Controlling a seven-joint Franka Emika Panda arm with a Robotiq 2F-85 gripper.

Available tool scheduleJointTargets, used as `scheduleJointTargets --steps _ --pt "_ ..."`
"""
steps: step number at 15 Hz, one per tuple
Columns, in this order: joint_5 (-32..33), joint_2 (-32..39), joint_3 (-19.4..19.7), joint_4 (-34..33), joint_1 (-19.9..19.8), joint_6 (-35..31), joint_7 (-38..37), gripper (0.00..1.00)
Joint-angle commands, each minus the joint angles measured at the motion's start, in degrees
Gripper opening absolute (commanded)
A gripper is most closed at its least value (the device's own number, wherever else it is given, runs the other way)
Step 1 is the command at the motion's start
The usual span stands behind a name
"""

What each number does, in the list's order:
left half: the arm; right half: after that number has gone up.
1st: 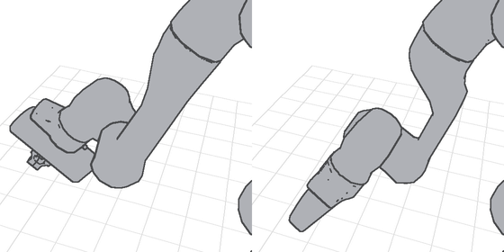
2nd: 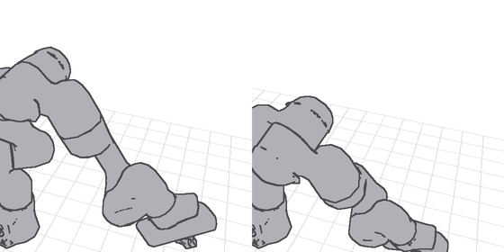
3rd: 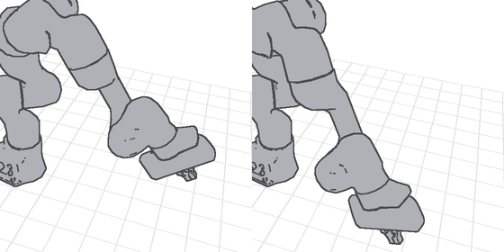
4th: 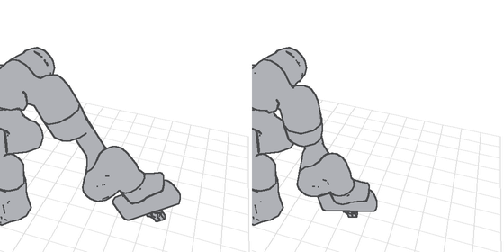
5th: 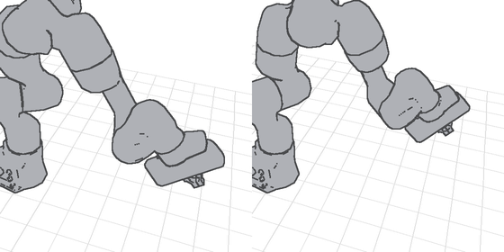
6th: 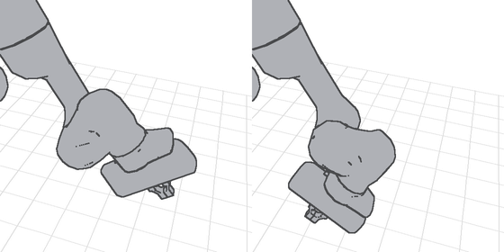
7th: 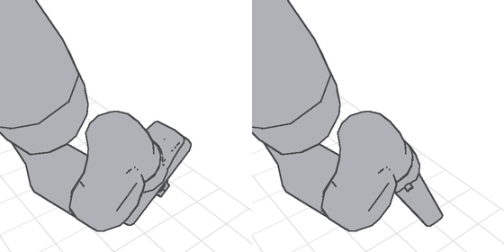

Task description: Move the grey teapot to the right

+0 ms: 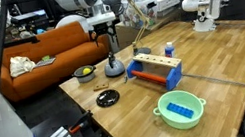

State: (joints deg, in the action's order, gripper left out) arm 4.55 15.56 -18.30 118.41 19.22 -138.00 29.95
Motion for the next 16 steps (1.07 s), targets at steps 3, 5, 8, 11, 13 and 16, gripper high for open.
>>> scheduleJointTargets --steps 3,5,8,11,13,16 --pt "1.26 0.59 -0.60 0.14 -0.73 -1.98 -2.51 1.00" --pt "1.20 1.70 -0.55 0.00 -0.83 -3.01 -3.54 1.00" --pt "1.58 4.11 -0.38 -0.43 -0.86 -3.80 -4.38 1.00" --pt "1.79 6.81 -0.22 -1.12 -0.96 -3.90 -4.54 1.00" --pt "1.84 8.64 -0.22 -1.95 -1.02 -3.77 -4.37 1.00" --pt "1.45 10.85 -0.51 -3.56 -1.26 -3.37 -3.84 1.00"
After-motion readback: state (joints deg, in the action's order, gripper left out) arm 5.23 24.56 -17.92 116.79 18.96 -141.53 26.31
